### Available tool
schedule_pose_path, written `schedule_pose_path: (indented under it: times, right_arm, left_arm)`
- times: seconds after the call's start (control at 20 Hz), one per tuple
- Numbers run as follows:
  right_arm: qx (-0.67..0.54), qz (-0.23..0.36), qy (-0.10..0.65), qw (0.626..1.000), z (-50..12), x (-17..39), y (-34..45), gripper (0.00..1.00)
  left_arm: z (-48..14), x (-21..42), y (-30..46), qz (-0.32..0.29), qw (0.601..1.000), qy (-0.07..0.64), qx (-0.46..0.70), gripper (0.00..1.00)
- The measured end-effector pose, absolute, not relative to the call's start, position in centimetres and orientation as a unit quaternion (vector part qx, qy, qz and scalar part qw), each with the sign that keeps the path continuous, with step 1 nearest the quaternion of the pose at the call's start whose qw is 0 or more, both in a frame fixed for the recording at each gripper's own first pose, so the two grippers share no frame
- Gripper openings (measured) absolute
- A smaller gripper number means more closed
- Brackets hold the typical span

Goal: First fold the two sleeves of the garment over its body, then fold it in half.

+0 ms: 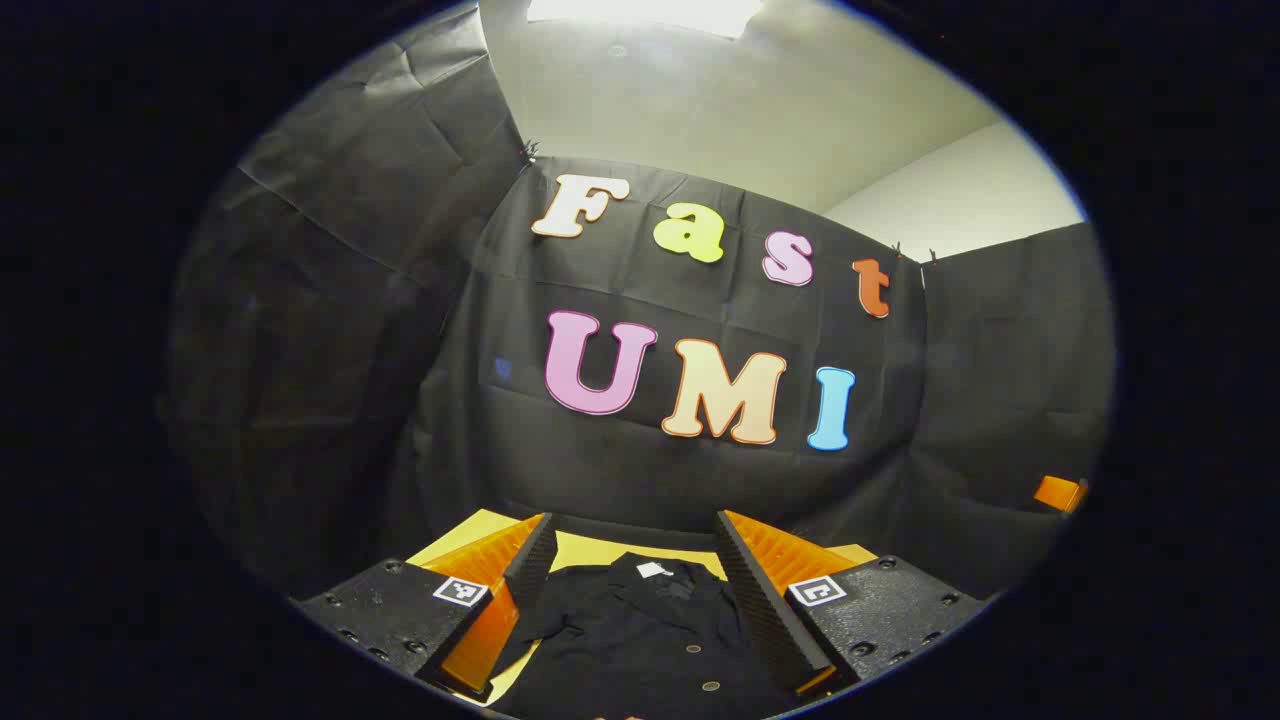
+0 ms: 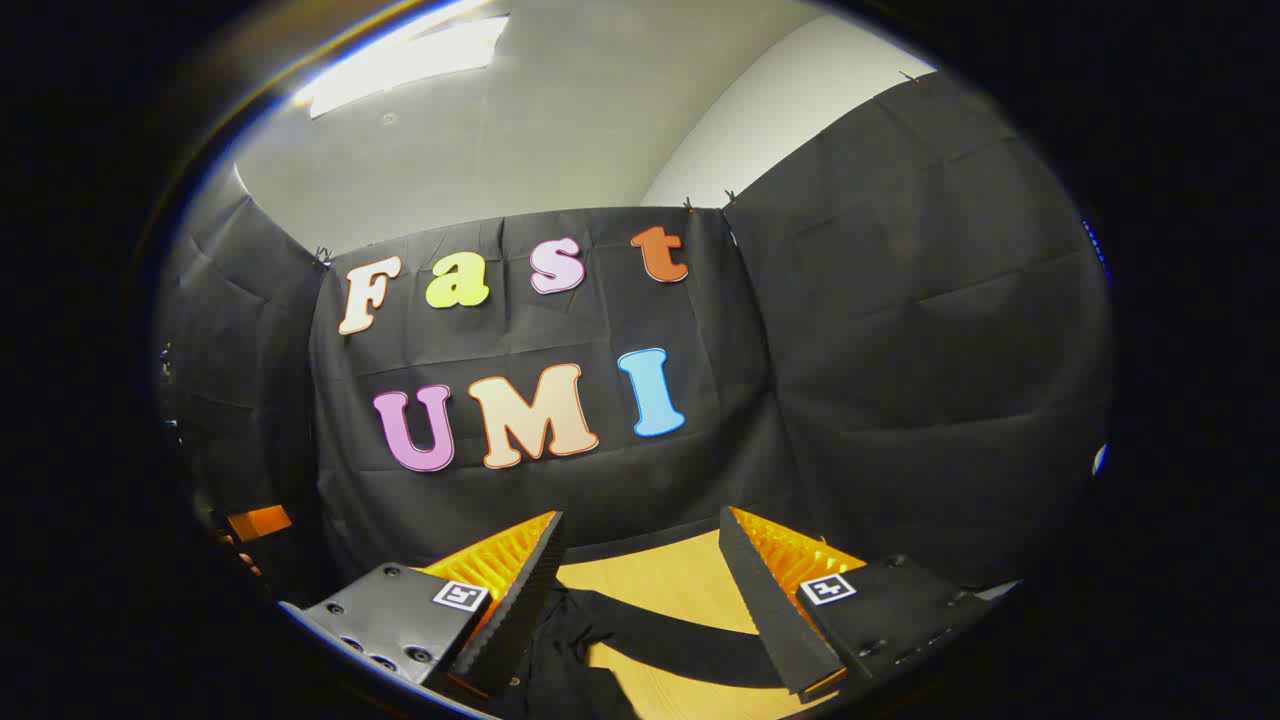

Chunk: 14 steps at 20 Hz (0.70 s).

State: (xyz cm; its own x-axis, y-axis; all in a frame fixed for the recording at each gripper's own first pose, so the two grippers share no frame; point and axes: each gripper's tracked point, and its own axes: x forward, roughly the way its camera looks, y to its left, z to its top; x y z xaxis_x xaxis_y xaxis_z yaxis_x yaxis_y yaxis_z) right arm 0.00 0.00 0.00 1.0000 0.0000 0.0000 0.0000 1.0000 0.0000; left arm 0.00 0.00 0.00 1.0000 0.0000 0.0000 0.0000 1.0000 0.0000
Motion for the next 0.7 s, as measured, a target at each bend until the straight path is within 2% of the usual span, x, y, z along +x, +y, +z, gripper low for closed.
schedule_pose_path:
  times: [0.4, 0.65, 0.7]
  right_arm:
    - [-0.004, 0.013, 0.003, 1.000, -0.3, 0.4, 0.1, 0.97]
    - [-0.007, 0.006, 0.011, 1.000, -0.3, 0.4, -0.6, 0.94]
    - [-0.010, 0.004, 0.013, 1.000, -0.5, 0.4, -0.8, 0.97]
  left_arm:
    - [0.2, -1.1, 1.7, 0.029, 1.000, -0.004, 0.002, 0.92]
    - [-0.3, -2.2, 2.8, 0.045, 0.999, 0.001, 0.003, 0.92]
    - [-0.6, -2.3, 3.2, 0.052, 0.999, 0.005, 0.004, 0.93]
